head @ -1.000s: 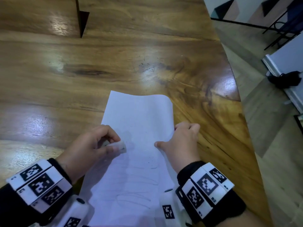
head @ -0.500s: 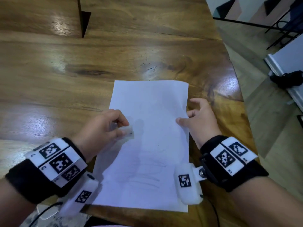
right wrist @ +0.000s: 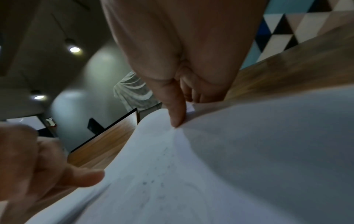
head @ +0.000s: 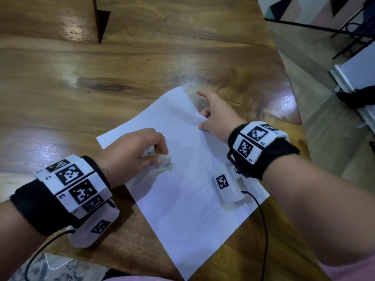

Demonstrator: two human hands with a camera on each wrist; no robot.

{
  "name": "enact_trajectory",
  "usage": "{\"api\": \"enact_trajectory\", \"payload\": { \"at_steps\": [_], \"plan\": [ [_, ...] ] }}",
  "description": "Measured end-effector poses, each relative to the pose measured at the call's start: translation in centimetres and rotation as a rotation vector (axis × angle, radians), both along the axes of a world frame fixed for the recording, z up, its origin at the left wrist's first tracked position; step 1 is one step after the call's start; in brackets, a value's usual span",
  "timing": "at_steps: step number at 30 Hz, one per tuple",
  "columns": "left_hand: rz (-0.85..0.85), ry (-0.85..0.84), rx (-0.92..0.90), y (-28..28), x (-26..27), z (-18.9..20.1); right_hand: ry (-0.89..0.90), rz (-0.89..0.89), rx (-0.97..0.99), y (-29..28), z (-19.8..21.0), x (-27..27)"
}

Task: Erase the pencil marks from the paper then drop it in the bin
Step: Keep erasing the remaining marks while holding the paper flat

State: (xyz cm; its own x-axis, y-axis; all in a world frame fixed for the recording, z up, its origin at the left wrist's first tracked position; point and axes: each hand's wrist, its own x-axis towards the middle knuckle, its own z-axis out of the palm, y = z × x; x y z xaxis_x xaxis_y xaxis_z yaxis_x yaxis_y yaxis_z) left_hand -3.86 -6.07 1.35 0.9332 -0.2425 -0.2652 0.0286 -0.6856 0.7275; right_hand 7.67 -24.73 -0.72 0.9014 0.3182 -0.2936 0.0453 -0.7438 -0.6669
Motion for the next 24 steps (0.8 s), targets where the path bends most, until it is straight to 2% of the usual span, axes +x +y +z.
{"api": "enact_trajectory", "payload": {
  "at_steps": [8,13,18,24],
  "plan": [
    [-0.068,0.007,-0.014,-0.3,-1.1,-0.9,-0.028,0.306,-0.060,3.8,0.1,0.7],
    [-0.070,-0.006,-0.036,0.0,-1.6,-1.6,-0.055,0.309,-0.010,4.4,0.5,0.3],
    [-0.042,-0.037,-0.009,1.4,-2.2,-1.9,-0.152,0.305,-0.148,0.6,1.4,-0.4],
    [-0.059,-0.032,0.012,3.5,-2.0,-1.7,-0.049,0.588,-0.345,-3.6,0.2,-5.7]
  ]
}}
